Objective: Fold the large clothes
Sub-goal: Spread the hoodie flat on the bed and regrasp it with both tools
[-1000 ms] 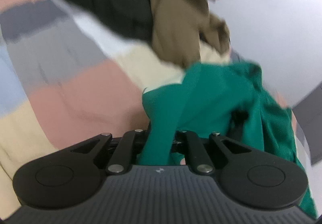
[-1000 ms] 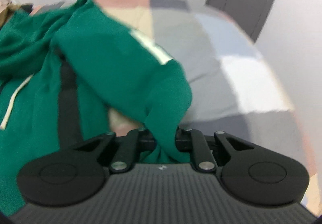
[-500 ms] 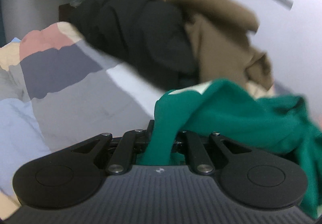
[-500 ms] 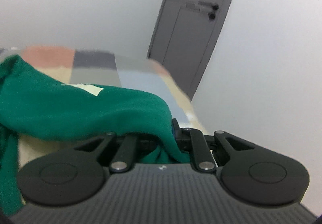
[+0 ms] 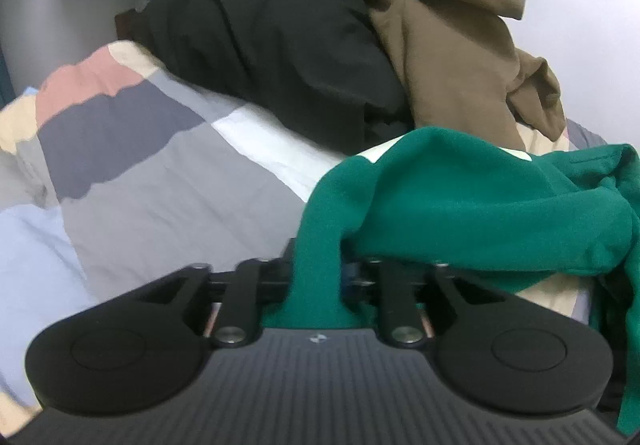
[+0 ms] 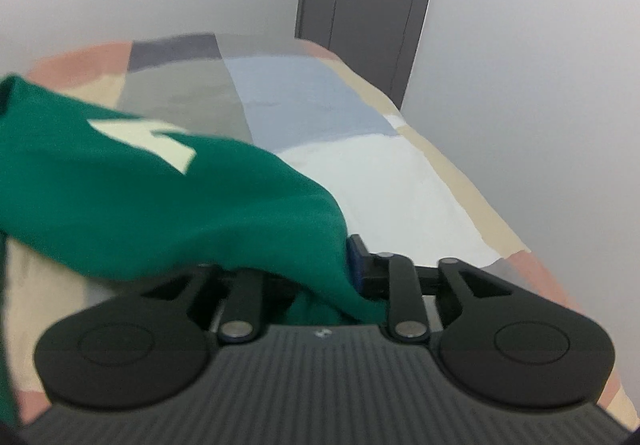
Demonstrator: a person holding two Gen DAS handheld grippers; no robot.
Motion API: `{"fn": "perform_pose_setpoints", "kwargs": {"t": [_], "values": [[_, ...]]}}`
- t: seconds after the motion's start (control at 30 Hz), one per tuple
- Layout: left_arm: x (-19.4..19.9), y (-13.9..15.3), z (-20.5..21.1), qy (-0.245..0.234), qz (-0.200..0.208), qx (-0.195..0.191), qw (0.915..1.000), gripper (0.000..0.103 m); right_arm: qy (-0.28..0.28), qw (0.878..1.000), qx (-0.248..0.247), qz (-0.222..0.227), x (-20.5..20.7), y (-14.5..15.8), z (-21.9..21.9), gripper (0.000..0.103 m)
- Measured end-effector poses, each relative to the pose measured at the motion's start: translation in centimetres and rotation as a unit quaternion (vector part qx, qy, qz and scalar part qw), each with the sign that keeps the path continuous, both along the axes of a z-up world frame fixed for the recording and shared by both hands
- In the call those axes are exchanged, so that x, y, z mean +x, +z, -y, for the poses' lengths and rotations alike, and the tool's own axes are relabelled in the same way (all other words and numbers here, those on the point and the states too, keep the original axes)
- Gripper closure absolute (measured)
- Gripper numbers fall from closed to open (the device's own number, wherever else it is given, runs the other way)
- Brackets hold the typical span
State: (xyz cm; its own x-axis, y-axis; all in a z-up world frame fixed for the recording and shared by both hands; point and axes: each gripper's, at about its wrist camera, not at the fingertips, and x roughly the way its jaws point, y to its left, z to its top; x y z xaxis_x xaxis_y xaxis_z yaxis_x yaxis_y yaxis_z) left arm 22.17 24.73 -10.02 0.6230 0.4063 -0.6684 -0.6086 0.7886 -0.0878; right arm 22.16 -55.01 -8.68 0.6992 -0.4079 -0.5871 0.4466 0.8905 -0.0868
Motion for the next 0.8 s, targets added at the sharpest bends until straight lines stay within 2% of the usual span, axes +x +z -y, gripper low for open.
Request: {"fn": "perform_pose_setpoints", "kwargs": {"t": [0.03,0.07,0.13,0.3,0.37,0.53,0.7,0.8], "values": [[-0.2,0.4,0.3,-0.001,0.000,0.007,1.0000,0.059,0.006,1.000,0.007,0.007,-0.3,0.7,-0.3,0.049],[-0.6,0.9,0.5,0.000,0.006,0.011,0.9999,0.054,0.017,1.000,0.012,0.015,-0.6,1.3,-0.8,0.037],[-1.8,2.2,0.9,0.001,0.030,0.011,0.9995,0.046,0.042,0.999,0.018,0.030,-0.8,2.6,-1.9,0.029],[-4.5,4.6,2.6,-0.027,0.077,-0.011,0.9966,0.041,0.107,0.992,0.032,0.062,-2.6,6.0,-6.6,0.027],[-5.5,5.4,4.2,-0.053,0.092,-0.014,0.9942,0.041,0.128,0.988,0.047,0.073,-3.0,7.3,-8.7,0.027],[-7.5,6.5,9.1,-0.137,0.119,-0.056,0.9817,0.041,0.178,0.978,0.082,0.077,-3.4,9.6,-14.6,0.027],[-7.8,5.2,13.3,-0.197,0.099,-0.122,0.9678,0.041,0.220,0.966,0.117,0.066,-5.2,9.8,-20.1,0.027],[-7.7,4.1,15.7,-0.226,0.070,-0.127,0.9633,0.041,0.232,0.962,0.136,0.053,-6.4,8.9,-22.2,0.027]]}}
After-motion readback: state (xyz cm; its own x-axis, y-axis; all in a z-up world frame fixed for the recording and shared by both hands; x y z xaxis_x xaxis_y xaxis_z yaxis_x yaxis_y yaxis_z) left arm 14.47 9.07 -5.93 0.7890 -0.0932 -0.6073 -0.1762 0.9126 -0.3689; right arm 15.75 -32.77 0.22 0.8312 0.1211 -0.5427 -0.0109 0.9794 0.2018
